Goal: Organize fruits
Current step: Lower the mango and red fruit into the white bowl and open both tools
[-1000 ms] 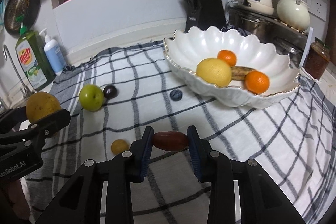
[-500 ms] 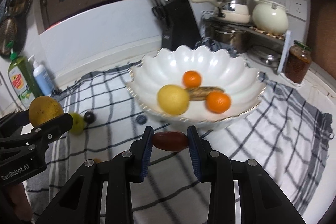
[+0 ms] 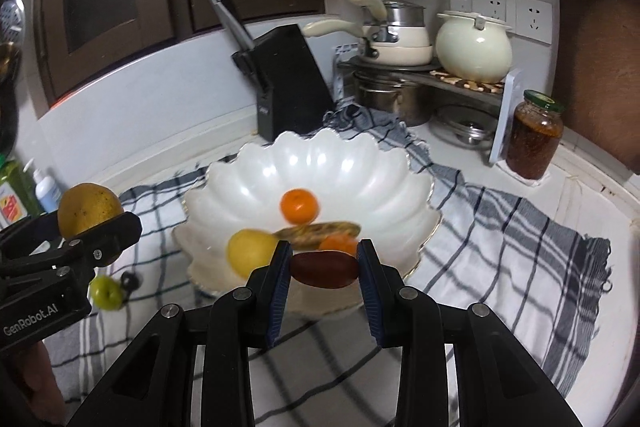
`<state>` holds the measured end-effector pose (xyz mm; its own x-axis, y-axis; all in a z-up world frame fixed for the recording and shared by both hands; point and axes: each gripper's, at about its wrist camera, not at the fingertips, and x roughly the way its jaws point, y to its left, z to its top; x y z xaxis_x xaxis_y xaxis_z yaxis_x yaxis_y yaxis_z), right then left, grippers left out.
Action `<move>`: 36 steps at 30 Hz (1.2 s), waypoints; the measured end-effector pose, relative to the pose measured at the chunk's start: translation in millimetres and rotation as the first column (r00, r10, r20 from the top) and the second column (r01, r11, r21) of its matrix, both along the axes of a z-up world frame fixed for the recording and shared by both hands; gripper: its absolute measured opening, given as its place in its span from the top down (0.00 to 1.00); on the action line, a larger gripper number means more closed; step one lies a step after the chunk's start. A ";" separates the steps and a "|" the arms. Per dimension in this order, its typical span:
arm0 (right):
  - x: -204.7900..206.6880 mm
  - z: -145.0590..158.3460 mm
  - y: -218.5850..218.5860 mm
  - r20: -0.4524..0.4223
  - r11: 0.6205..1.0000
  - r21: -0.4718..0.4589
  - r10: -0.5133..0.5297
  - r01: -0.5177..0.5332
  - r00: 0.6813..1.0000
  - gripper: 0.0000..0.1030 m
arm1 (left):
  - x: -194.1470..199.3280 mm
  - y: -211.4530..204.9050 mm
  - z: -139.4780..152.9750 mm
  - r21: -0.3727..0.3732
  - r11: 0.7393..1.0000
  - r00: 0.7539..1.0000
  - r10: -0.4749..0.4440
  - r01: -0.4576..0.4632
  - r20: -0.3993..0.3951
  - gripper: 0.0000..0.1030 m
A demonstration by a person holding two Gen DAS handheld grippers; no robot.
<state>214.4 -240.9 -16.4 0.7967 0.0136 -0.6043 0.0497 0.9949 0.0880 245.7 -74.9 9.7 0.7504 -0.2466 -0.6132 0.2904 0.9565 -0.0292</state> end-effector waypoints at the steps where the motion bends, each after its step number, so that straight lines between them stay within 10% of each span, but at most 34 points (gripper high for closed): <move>1: 3.8 0.7 -3.2 0.000 1.000 0.001 -0.005 0.005 1.000 0.67 | 3.3 -2.6 0.5 0.000 1.000 1.000 -0.003 0.003 0.000 0.29; 36: 93.5 -38.4 -42.9 -0.107 0.999 0.009 -0.040 0.042 0.993 0.66 | 100.3 -47.9 -48.6 0.062 0.998 0.993 -0.003 0.010 -0.117 0.28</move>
